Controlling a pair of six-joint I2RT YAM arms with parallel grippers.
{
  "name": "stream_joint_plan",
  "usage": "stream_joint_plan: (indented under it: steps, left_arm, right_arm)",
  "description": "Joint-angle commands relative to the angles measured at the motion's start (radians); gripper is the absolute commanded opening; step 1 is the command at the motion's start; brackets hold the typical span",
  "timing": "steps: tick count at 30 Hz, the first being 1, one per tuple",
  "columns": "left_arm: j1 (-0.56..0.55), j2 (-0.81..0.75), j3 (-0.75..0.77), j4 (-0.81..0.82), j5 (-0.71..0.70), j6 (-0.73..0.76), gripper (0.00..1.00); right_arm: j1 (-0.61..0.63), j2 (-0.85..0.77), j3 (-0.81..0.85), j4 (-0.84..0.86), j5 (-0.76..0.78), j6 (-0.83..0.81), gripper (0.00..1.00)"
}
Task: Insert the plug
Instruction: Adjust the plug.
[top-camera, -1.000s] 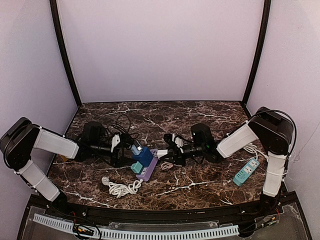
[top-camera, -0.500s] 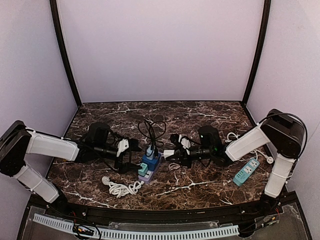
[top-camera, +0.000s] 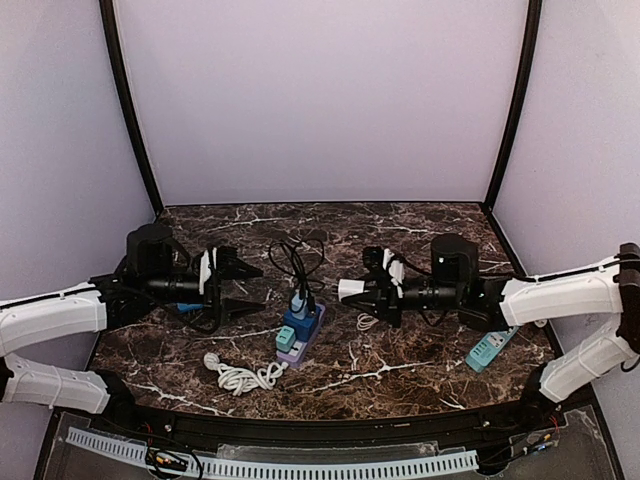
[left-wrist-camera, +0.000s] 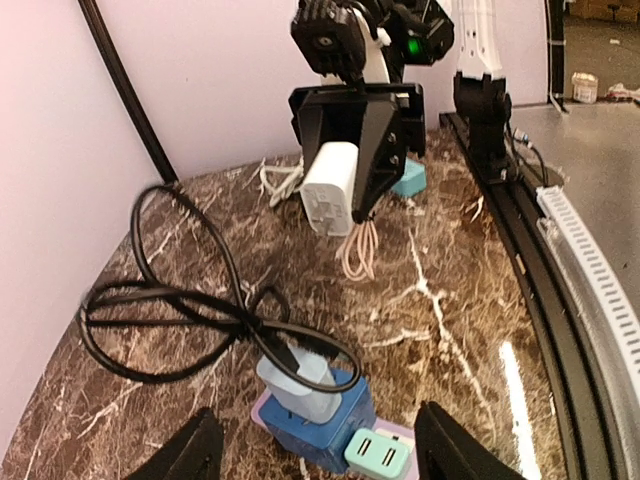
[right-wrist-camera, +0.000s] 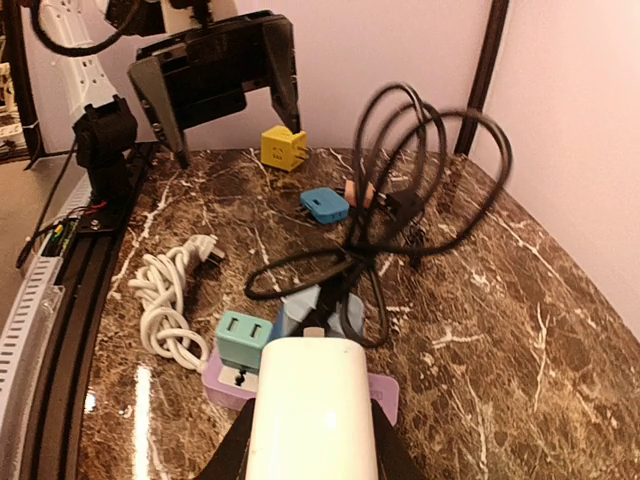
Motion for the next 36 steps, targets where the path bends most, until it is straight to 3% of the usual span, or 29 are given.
stream_joint_plan:
  steps: [1, 4, 14, 20, 31, 36]
  left_arm:
    - [-0.017, -0.088, -0.017, 0.021, 0.09, -0.149, 0.6]
    - [-0.072, -0.117, 0.018, -0.035, 0.093, -0.087, 0.58]
    - [-0.223, -0.055, 0.193, -0.14, 0.107, 0.016, 0.66]
    - [-0.311, -0.017, 0.215, -0.139, 0.008, -0.015, 0.55]
    - [-0.334, 0.028, 0.23, -0.154, -0.122, -0.006, 0.49]
    - [-0.337, 0.033, 0.231, -0.15, -0.133, 0.0, 0.36]
  right_arm:
    - [0.093, -0.112, 0.065, -0.116, 0.004, -0.032, 0.0]
    - [0.159, -0.133, 0.12, -0.131, -0.002, -0.056, 0.0]
    - [0.279, -0.034, 0.236, -0.133, 0.121, -0.124, 0.0]
    - [0.338, 0.001, 0.245, -0.113, 0.19, -0.141, 0.0]
    - [0.367, -0.017, 0.214, -0.07, 0.208, -0.146, 0.0]
    - [0.369, -0.014, 0.211, -0.069, 0.222, -0.149, 0.0]
